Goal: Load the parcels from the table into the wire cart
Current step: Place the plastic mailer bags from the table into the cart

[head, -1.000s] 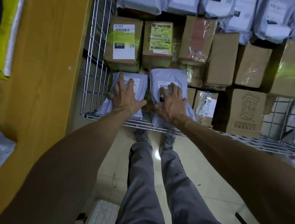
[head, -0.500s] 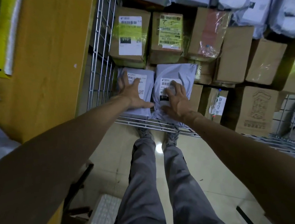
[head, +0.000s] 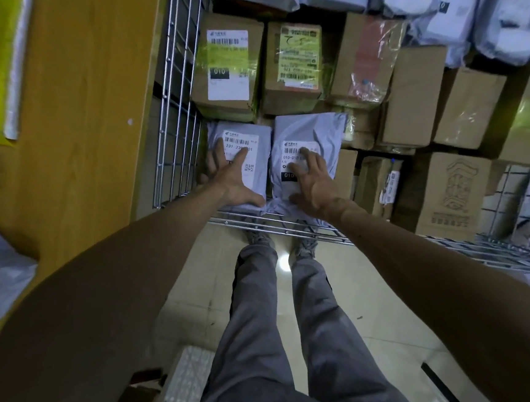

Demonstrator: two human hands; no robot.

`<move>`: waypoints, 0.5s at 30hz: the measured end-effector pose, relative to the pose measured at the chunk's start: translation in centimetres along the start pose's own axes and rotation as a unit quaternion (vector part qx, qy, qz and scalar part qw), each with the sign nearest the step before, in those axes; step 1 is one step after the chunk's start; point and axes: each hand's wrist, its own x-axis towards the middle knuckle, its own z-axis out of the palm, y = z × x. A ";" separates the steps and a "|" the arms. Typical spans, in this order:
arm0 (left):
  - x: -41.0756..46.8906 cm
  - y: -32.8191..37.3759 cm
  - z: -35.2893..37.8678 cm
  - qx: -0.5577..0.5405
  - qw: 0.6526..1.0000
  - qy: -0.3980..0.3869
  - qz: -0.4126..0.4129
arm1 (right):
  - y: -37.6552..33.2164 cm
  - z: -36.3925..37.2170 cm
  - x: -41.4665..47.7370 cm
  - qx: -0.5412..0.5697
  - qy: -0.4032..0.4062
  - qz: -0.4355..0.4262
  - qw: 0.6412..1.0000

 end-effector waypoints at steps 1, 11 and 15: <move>0.2 -0.1 0.2 0.001 1.000 0.002 0.000 | 0.0 0.0 0.0 0.001 -0.005 -0.007 1.000; 0.1 -0.7 -0.1 0.034 0.999 0.009 0.037 | 0.3 -3.5 -3.4 -0.004 -0.025 0.006 1.000; -3.3 0.3 -0.8 0.054 0.998 0.024 0.030 | -0.4 -6.6 -6.1 -0.016 -0.028 0.024 0.999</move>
